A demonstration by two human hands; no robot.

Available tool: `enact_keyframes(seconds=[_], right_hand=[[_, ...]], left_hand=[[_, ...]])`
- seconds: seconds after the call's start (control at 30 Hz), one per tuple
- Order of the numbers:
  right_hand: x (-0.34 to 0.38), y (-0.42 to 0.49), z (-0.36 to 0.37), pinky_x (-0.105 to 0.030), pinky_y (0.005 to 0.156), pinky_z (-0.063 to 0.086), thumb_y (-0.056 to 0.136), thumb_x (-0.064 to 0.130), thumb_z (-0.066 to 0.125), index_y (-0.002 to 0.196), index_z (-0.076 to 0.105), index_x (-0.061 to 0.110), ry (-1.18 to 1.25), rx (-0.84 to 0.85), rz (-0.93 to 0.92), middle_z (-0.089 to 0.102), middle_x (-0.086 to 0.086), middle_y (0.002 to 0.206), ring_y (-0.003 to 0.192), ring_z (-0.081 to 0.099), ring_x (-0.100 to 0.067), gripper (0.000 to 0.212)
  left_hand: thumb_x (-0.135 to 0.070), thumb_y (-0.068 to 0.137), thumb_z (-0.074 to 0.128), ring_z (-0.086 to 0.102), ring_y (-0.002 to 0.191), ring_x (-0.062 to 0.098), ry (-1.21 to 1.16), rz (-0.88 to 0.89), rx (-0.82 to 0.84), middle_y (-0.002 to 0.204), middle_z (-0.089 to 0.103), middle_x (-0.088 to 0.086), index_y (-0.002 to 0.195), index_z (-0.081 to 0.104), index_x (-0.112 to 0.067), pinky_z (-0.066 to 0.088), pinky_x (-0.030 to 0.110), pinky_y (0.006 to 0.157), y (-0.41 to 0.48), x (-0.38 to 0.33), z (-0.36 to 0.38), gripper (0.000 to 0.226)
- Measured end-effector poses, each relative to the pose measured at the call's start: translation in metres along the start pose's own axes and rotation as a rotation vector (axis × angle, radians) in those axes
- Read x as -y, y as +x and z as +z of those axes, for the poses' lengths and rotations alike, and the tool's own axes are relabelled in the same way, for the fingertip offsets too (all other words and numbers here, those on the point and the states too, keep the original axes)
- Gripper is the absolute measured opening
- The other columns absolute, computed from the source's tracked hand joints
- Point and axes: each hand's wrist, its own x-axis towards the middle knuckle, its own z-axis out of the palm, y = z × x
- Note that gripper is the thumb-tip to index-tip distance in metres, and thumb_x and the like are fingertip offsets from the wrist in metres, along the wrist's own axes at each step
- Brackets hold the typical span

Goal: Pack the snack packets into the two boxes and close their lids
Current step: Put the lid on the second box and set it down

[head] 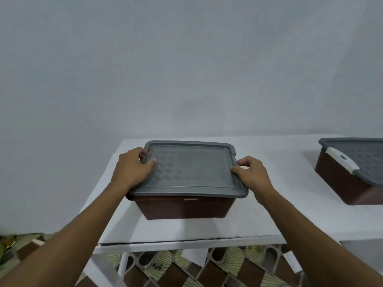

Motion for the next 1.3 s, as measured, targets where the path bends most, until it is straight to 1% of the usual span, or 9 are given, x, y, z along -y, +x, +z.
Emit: enact_keyframes(seconds=[0.23, 0.37, 0.53, 0.7, 0.9, 1.07, 1.17, 1.23, 1.3], right_hand=[[0.008, -0.012, 0.015, -0.032, 0.071, 0.048, 0.088, 0.020, 0.062, 0.105, 0.060, 0.015, 0.008, -0.052, 0.050, 0.061, -0.003, 0.109, 0.095, 0.060, -0.021, 0.018], [0.005, -0.010, 0.012, -0.035, 0.072, 0.051, 0.085, 0.019, 0.064, 0.106, 0.061, 0.018, 0.049, -0.023, 0.102, 0.063, -0.006, 0.112, 0.095, 0.062, -0.024, 0.022], [0.006, -0.012, 0.015, -0.038, 0.081, 0.050, 0.088, 0.027, 0.068, 0.139, 0.042, 0.011, 0.096, -0.033, 0.216, 0.053, -0.011, 0.131, 0.108, 0.057, -0.029, 0.060], [0.004, -0.015, 0.017, -0.036, 0.071, 0.051, 0.087, 0.031, 0.068, 0.111, 0.063, 0.006, 0.037, -0.038, 0.171, 0.067, -0.012, 0.102, 0.084, 0.063, -0.025, 0.035], [0.008, -0.017, 0.017, -0.040, 0.082, 0.051, 0.088, 0.035, 0.066, 0.115, 0.061, 0.015, -0.224, -0.109, 0.043, 0.065, -0.008, 0.110, 0.095, 0.061, -0.029, 0.035], [0.007, -0.022, 0.017, -0.035, 0.078, 0.048, 0.090, 0.037, 0.062, 0.119, 0.059, 0.018, -0.277, -0.128, -0.038, 0.067, -0.009, 0.109, 0.092, 0.061, -0.027, 0.035], [0.009, -0.032, 0.019, -0.034, 0.072, 0.048, 0.095, 0.050, 0.049, 0.111, 0.060, 0.023, 0.046, -0.103, 0.023, 0.064, -0.003, 0.108, 0.091, 0.061, -0.021, 0.033], [0.008, -0.035, 0.016, -0.039, 0.076, 0.051, 0.100, 0.052, 0.037, 0.108, 0.064, 0.025, 0.421, -0.051, 0.230, 0.065, -0.004, 0.105, 0.089, 0.062, -0.021, 0.039], [0.005, -0.033, 0.008, -0.046, 0.083, 0.053, 0.098, 0.040, 0.049, 0.110, 0.070, 0.020, 0.751, 0.041, 0.405, 0.066, -0.011, 0.103, 0.086, 0.063, -0.027, 0.031]], left_hand=[[-0.023, 0.082, 0.074, 0.058, 0.104, 0.026, -0.079, -0.007, 0.115, 0.123, 0.051, 0.009, 0.124, 0.057, -0.013, 0.048, 0.038, 0.094, 0.003, 0.020, -0.001, 0.046], [-0.024, 0.082, 0.073, 0.042, 0.124, 0.031, -0.103, -0.065, 0.130, 0.133, 0.038, 0.012, 0.137, 0.042, -0.017, 0.040, 0.044, 0.105, -0.001, 0.022, 0.007, 0.063], [-0.025, 0.081, 0.077, 0.046, 0.125, 0.031, -0.371, -0.284, 0.185, 0.148, 0.034, 0.013, 0.149, 0.021, -0.011, 0.044, 0.037, 0.091, -0.002, 0.027, 0.002, 0.089], [-0.029, 0.078, 0.079, 0.062, 0.098, 0.028, -0.467, -0.340, 0.162, 0.121, 0.062, 0.012, 0.121, 0.054, -0.008, 0.055, 0.041, 0.083, -0.007, 0.033, 0.003, 0.054], [-0.029, 0.088, 0.067, 0.055, 0.116, 0.030, -0.057, -0.017, 0.042, 0.129, 0.060, 0.011, 0.131, 0.055, -0.012, 0.043, 0.036, 0.093, -0.016, 0.021, 0.004, 0.047], [-0.026, 0.095, 0.055, 0.054, 0.120, 0.024, -0.198, -0.026, 0.072, 0.135, 0.057, 0.004, 0.130, 0.057, -0.019, 0.041, 0.035, 0.099, -0.018, 0.030, 0.003, 0.036], [-0.027, 0.100, 0.046, 0.056, 0.114, 0.020, -0.504, -0.125, 0.098, 0.134, 0.057, -0.003, 0.118, 0.062, -0.030, 0.045, 0.035, 0.095, -0.018, 0.038, 0.007, 0.025], [-0.025, 0.101, 0.043, 0.056, 0.111, 0.020, -0.580, -0.165, 0.103, 0.131, 0.057, -0.005, 0.113, 0.062, -0.031, 0.047, 0.034, 0.090, -0.016, 0.037, 0.009, 0.024], [-0.025, 0.101, 0.043, 0.057, 0.103, 0.020, -0.604, -0.186, 0.096, 0.123, 0.059, -0.001, 0.112, 0.062, -0.031, 0.046, 0.032, 0.080, -0.015, 0.036, 0.012, 0.023]])
